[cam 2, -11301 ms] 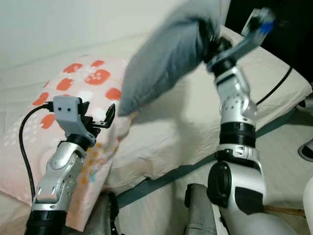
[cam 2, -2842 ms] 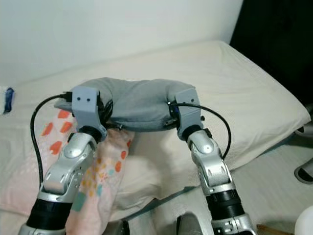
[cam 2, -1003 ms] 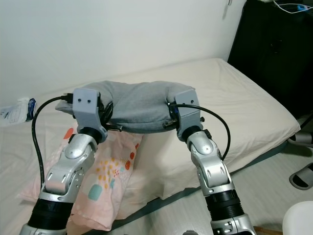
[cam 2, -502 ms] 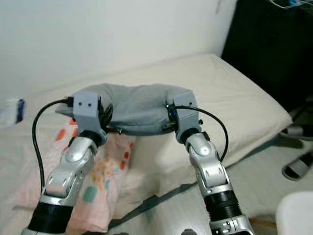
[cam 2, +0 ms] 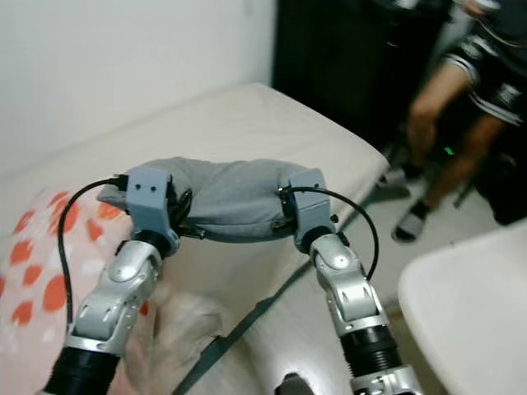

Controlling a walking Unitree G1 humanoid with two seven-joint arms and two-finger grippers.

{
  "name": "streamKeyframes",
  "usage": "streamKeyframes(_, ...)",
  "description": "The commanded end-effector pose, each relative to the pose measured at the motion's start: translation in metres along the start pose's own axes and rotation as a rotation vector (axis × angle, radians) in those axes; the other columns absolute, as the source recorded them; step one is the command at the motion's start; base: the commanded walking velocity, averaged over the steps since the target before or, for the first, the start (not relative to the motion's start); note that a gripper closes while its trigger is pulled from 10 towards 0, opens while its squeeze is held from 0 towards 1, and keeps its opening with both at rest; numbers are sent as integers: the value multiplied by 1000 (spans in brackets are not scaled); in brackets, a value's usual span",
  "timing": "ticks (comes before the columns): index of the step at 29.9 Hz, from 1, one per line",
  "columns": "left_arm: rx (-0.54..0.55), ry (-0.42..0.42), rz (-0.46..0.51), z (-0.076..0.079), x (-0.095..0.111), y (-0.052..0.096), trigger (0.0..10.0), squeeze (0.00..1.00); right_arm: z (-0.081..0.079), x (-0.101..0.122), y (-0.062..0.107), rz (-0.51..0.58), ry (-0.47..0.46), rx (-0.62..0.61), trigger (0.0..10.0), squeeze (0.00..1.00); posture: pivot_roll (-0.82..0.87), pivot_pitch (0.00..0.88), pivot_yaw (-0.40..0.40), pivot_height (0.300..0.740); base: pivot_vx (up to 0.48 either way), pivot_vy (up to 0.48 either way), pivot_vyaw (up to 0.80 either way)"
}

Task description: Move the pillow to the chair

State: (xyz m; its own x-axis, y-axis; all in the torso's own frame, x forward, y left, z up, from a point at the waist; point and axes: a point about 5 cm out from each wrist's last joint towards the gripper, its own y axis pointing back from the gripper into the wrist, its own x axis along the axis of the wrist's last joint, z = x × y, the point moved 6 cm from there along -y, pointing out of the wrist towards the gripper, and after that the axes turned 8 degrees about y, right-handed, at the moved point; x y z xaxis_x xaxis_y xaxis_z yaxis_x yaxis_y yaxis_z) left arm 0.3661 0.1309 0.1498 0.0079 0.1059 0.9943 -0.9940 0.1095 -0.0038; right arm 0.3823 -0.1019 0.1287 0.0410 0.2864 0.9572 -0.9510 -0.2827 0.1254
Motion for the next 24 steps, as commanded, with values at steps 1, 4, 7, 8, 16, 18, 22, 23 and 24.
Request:
streamKeyframes(1, 38, -34, 54, -12, 10, 1, 10000, 0, 25, -4, 3, -20, 15, -104, 10000, 0, 18, 99, -7, 689, 0, 0, -800)
streamKeyframes(4, 38, -36, 54, -12, 10, 2, 10000, 0, 25, -4, 3, -20, 16, -102, 10000, 0, 18, 100, -9, 689, 0, 0, -800)
streamKeyframes(7, 41, -37, 54, -13, 10, 2, 10000, 0, 25, -4, 3, -22, 16, -102, 10000, 0, 18, 101, -10, 689, 0, 0, -800)
streamKeyframes(8, 43, -38, 55, -13, 10, 2, 10000, 0, 26, -4, 3, -22, 17, -102, 10000, 0, 18, 102, -10, 689, 0, 0, -800)
streamKeyframes(16, 44, -36, 54, -13, 9, 2, 10000, 0, 26, -3, 3, -19, 22, -102, 10000, 0, 14, 103, -9, 689, 0, 0, -800)
streamKeyframes(18, 42, -37, 49, -12, 6, 2, 10000, 0, 26, -3, 4, -19, 21, -105, 10000, 0, 13, 99, -7, 689, 0, 0, -800)
streamKeyframes(22, 40, -35, 38, -11, 2, 3, 10000, 0, 27, -5, 4, -23, 18, -115, 10000, 0, 11, 94, -7, 689, 0, 0, -800)
streamKeyframes(23, 36, -34, 30, -10, -1, 4, 10000, 0, 28, -6, 4, -26, 17, -121, 10000, 0, 10, 95, -11, 689, 0, 0, -800)
streamKeyframes(24, 36, -34, 30, -10, -1, 4, 10000, 0, 28, -6, 4, -26, 17, -121, 10000, 0, 10, 95, -11, 689, 0, 0, -800)
